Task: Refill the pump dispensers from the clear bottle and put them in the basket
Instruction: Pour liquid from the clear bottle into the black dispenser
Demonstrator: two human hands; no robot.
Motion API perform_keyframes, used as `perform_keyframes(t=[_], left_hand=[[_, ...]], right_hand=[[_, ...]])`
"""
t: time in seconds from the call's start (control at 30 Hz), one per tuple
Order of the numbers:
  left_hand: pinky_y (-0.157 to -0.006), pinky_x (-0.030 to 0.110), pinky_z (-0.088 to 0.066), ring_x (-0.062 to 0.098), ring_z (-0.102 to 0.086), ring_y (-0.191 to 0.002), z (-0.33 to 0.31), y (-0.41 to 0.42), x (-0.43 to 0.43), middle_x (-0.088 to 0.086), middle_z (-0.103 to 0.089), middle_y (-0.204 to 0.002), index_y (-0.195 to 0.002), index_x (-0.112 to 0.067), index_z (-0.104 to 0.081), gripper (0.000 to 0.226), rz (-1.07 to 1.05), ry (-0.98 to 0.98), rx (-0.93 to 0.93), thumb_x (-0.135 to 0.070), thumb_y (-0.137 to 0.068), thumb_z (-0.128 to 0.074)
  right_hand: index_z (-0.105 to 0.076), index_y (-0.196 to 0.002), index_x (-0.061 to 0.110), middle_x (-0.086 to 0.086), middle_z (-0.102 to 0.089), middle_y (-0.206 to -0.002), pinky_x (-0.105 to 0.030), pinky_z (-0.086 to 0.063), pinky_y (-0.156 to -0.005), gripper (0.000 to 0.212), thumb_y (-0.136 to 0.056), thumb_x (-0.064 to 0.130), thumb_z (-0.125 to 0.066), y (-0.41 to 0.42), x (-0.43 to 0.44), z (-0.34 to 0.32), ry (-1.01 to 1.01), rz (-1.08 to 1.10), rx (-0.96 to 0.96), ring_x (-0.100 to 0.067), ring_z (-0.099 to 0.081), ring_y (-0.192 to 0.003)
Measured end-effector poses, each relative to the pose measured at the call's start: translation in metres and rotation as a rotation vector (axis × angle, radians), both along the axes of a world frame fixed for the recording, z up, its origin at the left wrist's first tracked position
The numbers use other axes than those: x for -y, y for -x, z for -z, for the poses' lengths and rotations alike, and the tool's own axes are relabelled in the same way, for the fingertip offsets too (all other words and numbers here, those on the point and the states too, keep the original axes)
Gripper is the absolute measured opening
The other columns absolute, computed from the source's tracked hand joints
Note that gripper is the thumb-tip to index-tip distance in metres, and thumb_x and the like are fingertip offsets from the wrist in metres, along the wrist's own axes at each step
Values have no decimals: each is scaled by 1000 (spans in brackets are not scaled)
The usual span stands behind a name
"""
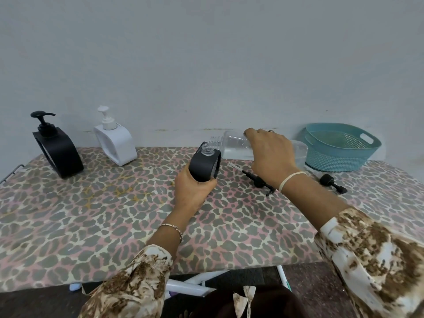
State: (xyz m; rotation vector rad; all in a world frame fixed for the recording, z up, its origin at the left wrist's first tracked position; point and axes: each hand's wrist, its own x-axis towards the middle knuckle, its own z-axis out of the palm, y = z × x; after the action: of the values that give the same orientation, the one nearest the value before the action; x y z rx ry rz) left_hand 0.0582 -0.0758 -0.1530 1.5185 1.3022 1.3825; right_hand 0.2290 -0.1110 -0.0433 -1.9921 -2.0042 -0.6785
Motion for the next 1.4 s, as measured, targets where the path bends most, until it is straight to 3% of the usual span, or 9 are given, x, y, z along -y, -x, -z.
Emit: perform_keyframes(t=[0.3, 0.53, 0.7, 0.87, 1.07, 1.23, 1.4], left_hand=[[-57, 6, -47, -8, -63, -75, -2, -1, 2, -17, -66, -85, -84, -38, -58, 45, 2, -6, 16, -10, -59, -82], [-59, 13, -52, -1, -66, -78, -1, 1, 0, -12, -69, -86, -88, -35, -60, 44, 21, 16, 23, -8, -59, -80], [-58, 10, -50, -11, -63, -72, -4, 2, 1, -17, -66, -82, -81, -38, -58, 44, 31, 30, 19, -5, -59, -79], [-61, 15, -55, -8, -63, -69, -6, 4, 2, -15, -67, -80, -79, -35, -59, 42, 50, 39, 14, -2, -61, -78], [-62, 15, -54, -8, -63, -68, -7, 7, 1, -15, -67, -78, -78, -34, -59, 45, 94, 46, 15, 4, -63, -76], [-76, 25, -55, 9, -67, -88, -7, 12, -3, -7, -70, -93, -93, -29, -60, 46, 153, 97, 23, 1, -65, -81], [-87, 31, -54, 14, -66, -98, -9, 16, -5, -2, -70, -103, -104, -25, -60, 50, 212, 121, 21, -4, -66, -85]], right_hand=[[-54, -113, 16, -2, -62, -89, -30, -29, -58, 49, -70, -6, -59, 1, 1, -1, 11, 2, -1, -24, -58, -78], [-54, -111, 16, -2, -61, -86, -30, -28, -57, 46, -72, -6, -59, 2, 2, -3, 11, 11, 6, -24, -54, -73], [-55, -109, 15, -2, -61, -84, -29, -27, -55, 44, -71, -6, -59, 2, 4, -4, 15, 20, 7, -23, -49, -68], [-54, -109, 15, -2, -61, -84, -30, -26, -55, 44, -71, -7, -59, 2, 3, -5, 36, 32, -3, -22, -42, -65], [-54, -111, 16, -2, -62, -89, -30, -29, -59, 45, -72, -6, -60, 2, 4, -6, 47, 31, 0, -23, -53, -73], [-53, -110, 15, -2, -62, -89, -31, -30, -60, 43, -73, -5, -59, 2, 5, -7, 49, 32, -2, -24, -55, -76], [-53, -106, 15, -2, -61, -86, -30, -28, -58, 39, -73, -6, -58, 3, 6, -8, 42, 39, 8, -22, -45, -68]])
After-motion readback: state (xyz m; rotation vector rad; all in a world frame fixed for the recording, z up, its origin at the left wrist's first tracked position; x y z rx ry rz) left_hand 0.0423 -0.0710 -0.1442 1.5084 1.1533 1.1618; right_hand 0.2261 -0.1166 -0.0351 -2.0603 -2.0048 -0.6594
